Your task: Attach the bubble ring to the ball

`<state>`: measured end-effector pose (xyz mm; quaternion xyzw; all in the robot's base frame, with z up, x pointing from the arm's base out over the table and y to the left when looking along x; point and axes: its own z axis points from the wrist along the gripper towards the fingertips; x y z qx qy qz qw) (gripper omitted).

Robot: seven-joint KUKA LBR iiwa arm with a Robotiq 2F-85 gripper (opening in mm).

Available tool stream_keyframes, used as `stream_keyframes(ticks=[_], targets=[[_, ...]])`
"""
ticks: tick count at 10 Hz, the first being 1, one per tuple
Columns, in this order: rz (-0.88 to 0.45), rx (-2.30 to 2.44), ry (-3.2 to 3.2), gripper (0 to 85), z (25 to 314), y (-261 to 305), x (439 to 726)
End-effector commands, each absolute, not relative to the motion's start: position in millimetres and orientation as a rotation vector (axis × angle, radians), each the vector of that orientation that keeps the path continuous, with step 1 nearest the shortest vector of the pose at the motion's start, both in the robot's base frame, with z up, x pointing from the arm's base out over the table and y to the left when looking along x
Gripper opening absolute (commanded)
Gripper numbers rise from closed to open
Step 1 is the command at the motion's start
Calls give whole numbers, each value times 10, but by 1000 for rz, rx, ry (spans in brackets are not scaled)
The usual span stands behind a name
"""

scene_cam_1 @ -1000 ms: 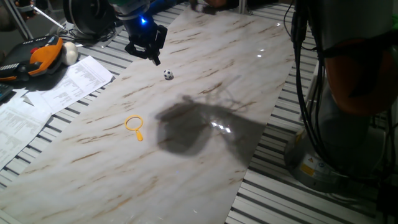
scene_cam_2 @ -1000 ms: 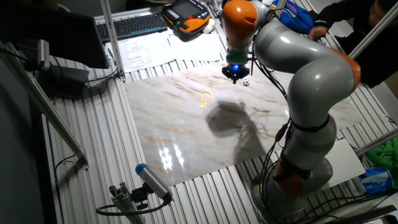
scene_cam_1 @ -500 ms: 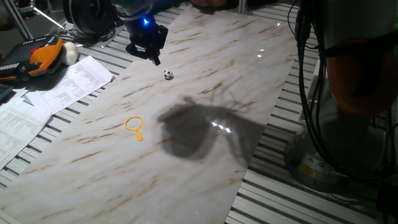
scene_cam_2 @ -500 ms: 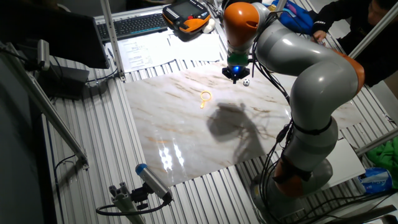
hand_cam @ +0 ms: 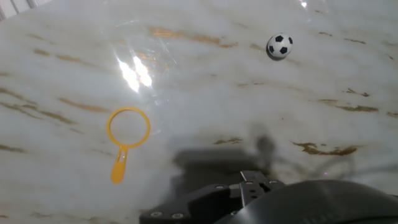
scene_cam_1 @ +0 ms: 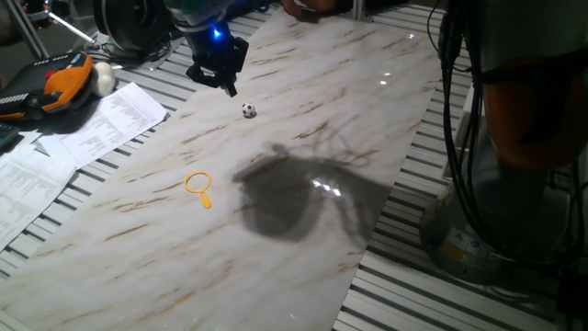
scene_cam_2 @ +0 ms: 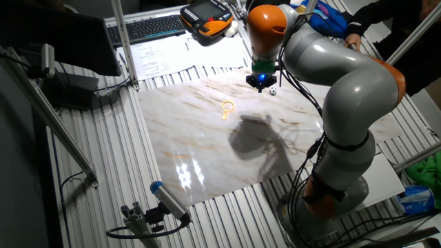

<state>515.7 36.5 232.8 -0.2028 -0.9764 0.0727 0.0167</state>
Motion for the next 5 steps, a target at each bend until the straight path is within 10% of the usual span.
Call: stream_keyframes(ticks=[1,5], targets=[[225,-629,-3035,0,2327,365,5157],[266,-645,-3030,0,2327,365,5157]])
